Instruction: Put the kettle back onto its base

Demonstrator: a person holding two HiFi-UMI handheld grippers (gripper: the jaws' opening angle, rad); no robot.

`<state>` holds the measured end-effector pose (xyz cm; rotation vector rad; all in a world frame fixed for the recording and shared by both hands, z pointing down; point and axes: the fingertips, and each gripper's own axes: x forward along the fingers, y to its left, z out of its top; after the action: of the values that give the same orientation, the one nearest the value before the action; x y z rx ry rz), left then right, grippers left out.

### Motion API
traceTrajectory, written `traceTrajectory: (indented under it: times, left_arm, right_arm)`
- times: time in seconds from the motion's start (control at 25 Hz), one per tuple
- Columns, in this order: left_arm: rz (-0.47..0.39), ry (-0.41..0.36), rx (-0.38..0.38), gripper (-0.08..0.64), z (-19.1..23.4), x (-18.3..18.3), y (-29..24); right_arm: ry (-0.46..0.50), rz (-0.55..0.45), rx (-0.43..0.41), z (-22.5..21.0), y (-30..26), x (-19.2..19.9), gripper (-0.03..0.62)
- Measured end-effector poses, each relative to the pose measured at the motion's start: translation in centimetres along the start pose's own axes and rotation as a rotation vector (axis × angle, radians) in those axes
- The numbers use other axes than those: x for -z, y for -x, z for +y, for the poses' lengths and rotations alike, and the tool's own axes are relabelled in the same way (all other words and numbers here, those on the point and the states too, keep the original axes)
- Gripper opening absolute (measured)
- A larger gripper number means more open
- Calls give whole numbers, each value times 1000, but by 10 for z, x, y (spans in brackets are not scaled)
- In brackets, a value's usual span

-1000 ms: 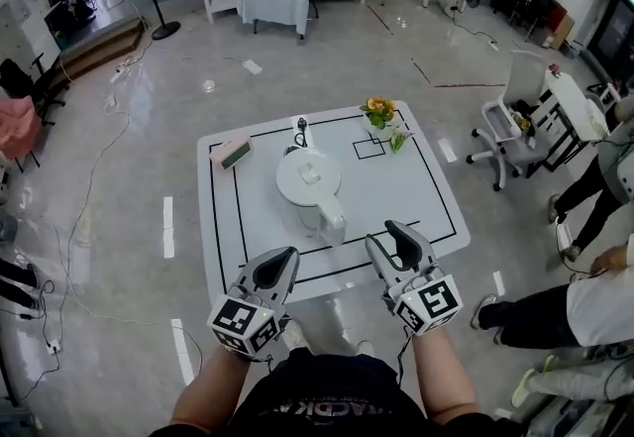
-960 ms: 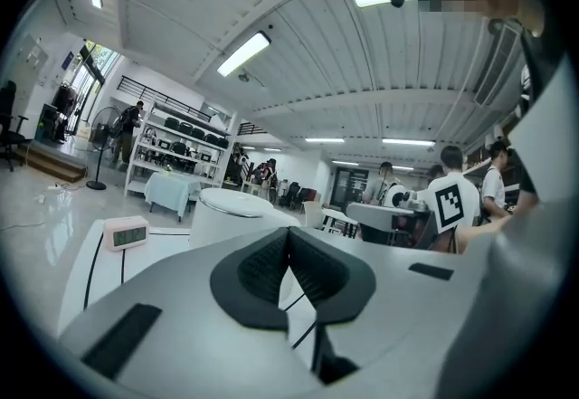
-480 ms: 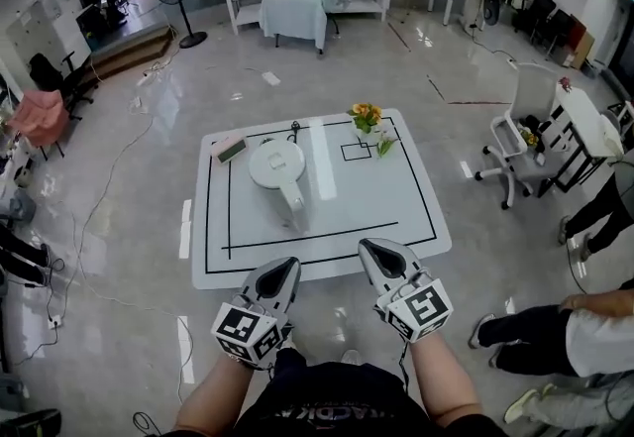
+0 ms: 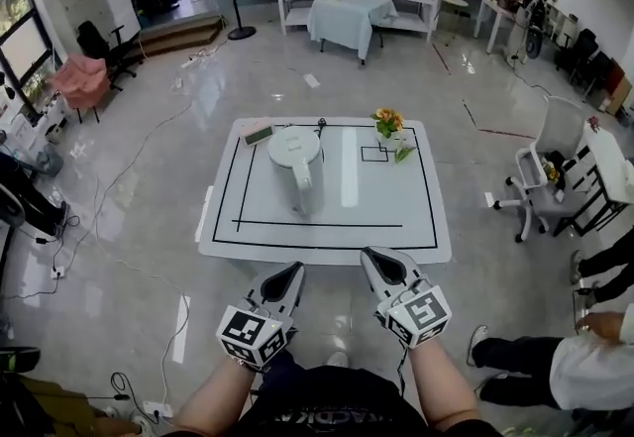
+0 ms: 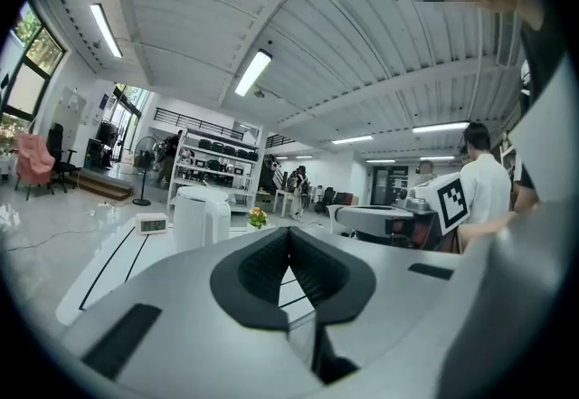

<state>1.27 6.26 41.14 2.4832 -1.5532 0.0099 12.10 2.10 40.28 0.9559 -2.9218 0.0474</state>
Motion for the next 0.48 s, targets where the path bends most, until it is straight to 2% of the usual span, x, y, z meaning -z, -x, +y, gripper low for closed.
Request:
traceTrajectory:
  times: [0.2,0.48]
  left_arm:
    - [-5,-6,-53,3,-5,-1,15]
    - [-12,0,-54,3,-7,-2,26]
  right_arm:
    - [-10,-5,-45,13,5,-2,2]
    - [-16,-13,-46,27,8,-2,2]
